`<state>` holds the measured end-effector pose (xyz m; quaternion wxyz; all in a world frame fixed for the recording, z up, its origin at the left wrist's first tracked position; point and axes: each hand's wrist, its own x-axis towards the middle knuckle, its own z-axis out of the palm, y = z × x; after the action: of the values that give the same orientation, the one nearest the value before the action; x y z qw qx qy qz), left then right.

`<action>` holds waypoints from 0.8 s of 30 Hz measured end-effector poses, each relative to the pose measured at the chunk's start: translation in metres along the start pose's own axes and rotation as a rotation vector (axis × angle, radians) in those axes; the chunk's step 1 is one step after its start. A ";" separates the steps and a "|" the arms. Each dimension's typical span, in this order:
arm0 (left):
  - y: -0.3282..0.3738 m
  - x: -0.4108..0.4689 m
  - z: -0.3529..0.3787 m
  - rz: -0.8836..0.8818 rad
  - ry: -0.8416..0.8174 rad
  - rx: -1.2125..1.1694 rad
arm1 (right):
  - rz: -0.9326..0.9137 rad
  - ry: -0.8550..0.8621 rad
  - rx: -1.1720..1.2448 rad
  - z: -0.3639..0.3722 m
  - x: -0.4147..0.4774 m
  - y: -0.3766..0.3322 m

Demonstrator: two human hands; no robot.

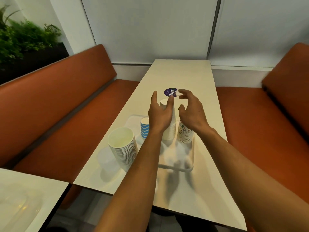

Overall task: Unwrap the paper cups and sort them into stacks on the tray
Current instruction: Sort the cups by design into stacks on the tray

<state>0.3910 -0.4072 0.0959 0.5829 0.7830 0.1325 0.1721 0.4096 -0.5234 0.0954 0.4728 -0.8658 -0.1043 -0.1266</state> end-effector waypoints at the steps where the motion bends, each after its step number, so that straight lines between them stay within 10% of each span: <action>1: 0.008 -0.008 -0.002 0.019 0.009 0.005 | -0.010 0.051 0.050 -0.002 -0.006 -0.004; 14: 0.024 -0.163 -0.081 0.309 0.267 -0.300 | 0.012 0.154 0.457 -0.004 -0.130 -0.008; 24: -0.104 -0.178 -0.142 0.011 0.531 -0.233 | 0.227 -0.110 0.602 0.058 -0.200 0.004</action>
<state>0.1686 -0.3273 0.0130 0.6131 0.6389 0.2557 0.3880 0.2284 -0.4886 -0.0022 0.7124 -0.6987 -0.0654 0.0103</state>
